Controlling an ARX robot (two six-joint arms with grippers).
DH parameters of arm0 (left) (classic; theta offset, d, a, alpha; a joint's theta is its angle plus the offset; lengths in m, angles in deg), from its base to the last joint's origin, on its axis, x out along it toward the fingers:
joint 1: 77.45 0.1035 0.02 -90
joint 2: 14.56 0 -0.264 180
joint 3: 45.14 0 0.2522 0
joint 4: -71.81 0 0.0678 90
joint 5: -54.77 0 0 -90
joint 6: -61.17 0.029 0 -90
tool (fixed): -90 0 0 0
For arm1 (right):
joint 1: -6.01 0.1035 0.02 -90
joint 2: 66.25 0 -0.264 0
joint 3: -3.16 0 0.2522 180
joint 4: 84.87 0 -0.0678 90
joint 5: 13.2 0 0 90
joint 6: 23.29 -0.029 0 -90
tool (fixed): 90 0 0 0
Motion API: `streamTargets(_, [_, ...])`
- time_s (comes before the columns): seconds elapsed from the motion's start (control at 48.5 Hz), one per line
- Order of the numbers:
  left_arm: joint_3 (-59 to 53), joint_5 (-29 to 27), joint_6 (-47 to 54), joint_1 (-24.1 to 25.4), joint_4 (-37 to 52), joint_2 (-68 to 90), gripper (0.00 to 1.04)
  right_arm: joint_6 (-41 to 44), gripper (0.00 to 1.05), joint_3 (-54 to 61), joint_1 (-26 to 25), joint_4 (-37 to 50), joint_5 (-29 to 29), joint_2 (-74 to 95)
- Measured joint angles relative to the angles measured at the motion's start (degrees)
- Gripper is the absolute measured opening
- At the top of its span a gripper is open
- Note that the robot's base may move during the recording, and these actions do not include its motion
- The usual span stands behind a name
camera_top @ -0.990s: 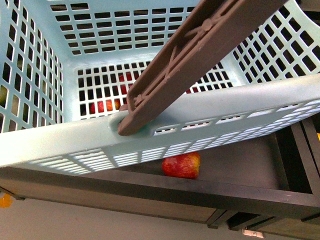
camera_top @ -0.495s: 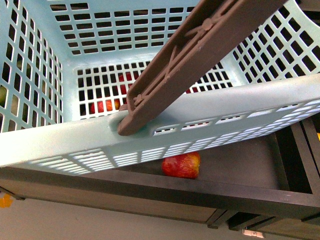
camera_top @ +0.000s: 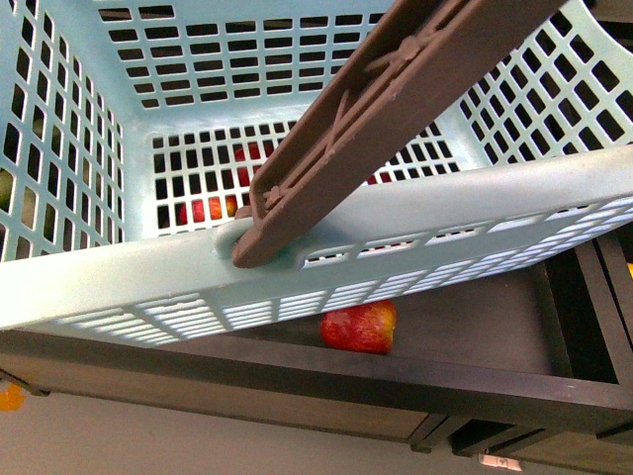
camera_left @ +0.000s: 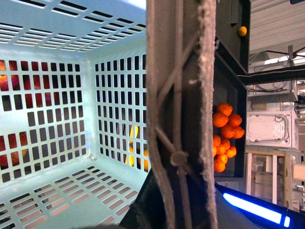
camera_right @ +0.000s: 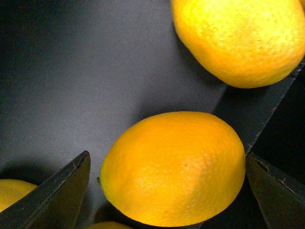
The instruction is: Pick lemon and mango into basket
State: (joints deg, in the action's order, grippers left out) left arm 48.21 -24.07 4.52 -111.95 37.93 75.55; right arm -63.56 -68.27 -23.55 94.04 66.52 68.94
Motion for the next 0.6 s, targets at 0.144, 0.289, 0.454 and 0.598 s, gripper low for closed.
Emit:
streamTargets(0.144, [0.00, 0.02, 0.00, 0.00, 0.00, 0.00, 0.05, -0.57, 0.96, -0.98, 0.74, -0.20, 0.00, 1.14])
streamTargets(0.289, [0.00, 0.00, 0.00, 0.00, 0.00, 0.00, 0.05, -1.14, 0.96, -2.32, 1.07, -0.79, -0.09, 2.08])
streamTargets(0.454, [0.00, 0.00, 0.00, 0.00, 0.00, 0.00, 0.05, -1.27, 0.96, -4.44, 1.31, -1.27, -1.20, 3.63])
streamTargets(0.598, [0.00, 0.00, 0.00, 0.00, 0.00, 0.00, 0.05, -1.20, 0.96, -6.14, 2.03, -1.81, 0.07, 5.51])
